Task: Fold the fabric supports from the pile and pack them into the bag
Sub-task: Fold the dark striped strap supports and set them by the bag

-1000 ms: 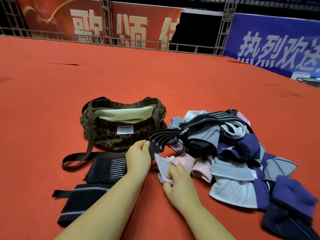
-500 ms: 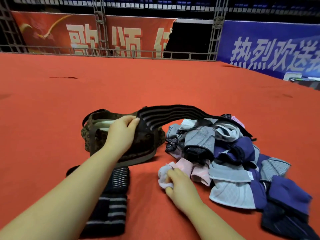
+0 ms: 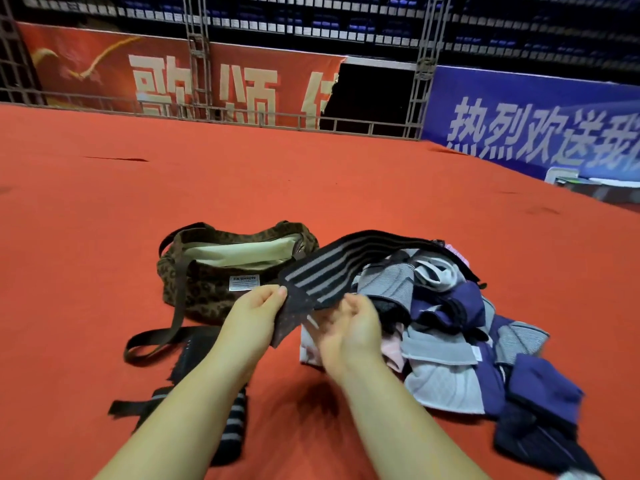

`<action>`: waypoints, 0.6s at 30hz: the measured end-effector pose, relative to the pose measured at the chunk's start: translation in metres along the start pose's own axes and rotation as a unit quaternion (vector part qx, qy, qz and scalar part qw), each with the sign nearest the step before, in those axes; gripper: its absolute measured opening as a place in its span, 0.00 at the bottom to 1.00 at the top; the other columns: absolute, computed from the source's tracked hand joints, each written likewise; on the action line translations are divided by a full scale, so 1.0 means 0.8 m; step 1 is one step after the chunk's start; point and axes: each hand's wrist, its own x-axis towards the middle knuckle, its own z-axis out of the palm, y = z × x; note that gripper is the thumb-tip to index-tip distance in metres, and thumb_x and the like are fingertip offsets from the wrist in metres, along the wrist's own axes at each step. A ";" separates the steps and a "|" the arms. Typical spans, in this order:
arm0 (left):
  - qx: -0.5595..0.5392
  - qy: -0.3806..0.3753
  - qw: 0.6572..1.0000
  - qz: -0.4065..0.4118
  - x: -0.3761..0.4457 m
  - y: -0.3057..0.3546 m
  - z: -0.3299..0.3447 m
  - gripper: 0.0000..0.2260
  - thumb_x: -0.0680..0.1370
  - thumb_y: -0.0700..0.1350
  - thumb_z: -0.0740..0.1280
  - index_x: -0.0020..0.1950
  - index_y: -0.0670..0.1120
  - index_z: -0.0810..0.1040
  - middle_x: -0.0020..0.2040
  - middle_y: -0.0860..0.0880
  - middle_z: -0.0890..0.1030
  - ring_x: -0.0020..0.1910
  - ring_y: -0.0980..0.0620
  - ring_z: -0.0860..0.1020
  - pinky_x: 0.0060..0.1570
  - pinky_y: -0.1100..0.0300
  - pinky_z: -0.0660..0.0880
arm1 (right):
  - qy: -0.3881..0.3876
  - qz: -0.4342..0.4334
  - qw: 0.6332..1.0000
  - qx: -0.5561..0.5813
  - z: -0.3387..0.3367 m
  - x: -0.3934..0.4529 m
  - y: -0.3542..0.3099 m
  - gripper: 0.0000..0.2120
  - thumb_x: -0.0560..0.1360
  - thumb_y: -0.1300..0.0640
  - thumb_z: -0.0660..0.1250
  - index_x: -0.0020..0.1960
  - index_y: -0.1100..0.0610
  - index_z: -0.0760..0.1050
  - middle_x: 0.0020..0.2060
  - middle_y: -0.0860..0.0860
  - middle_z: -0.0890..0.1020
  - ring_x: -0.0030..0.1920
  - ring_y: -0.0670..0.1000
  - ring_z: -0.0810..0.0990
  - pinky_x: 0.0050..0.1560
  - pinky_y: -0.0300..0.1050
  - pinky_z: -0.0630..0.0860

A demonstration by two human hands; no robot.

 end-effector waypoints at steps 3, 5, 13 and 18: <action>-0.028 -0.029 0.999 -0.003 -0.012 0.011 0.017 0.16 0.82 0.43 0.57 0.36 0.44 0.77 0.24 0.49 0.73 0.23 0.54 0.66 0.26 0.60 0.60 | -0.002 -0.039 0.998 0.050 0.028 -0.024 -0.061 0.13 0.79 0.58 0.52 0.49 0.63 0.74 0.41 0.57 0.78 0.43 0.55 0.77 0.47 0.47 0.73; -0.057 -0.044 0.997 -0.007 -0.016 0.017 0.024 0.16 0.82 0.42 0.57 0.37 0.43 0.76 0.23 0.50 0.70 0.20 0.56 0.63 0.21 0.64 0.59 | -0.010 -0.063 0.996 0.065 0.029 -0.018 -0.099 0.13 0.81 0.58 0.54 0.58 0.64 0.73 0.51 0.58 0.79 0.53 0.56 0.77 0.55 0.49 0.73; -0.142 -0.102 0.984 -0.016 -0.035 0.047 0.046 0.21 0.82 0.39 0.55 0.33 0.45 0.78 0.19 0.53 0.70 0.16 0.61 0.63 0.17 0.69 0.58 | 0.062 -0.114 0.991 0.039 0.032 -0.015 -0.231 0.15 0.79 0.60 0.61 0.63 0.66 0.72 0.57 0.60 0.79 0.57 0.58 0.79 0.55 0.54 0.75; -0.137 -0.108 0.985 -0.007 -0.049 0.050 0.037 0.15 0.82 0.38 0.56 0.39 0.40 0.77 0.19 0.54 0.70 0.16 0.62 0.64 0.17 0.71 0.59 | 0.051 -0.176 0.983 0.022 0.030 -0.051 -0.227 0.16 0.77 0.66 0.61 0.64 0.64 0.72 0.55 0.60 0.80 0.50 0.57 0.81 0.45 0.54 0.78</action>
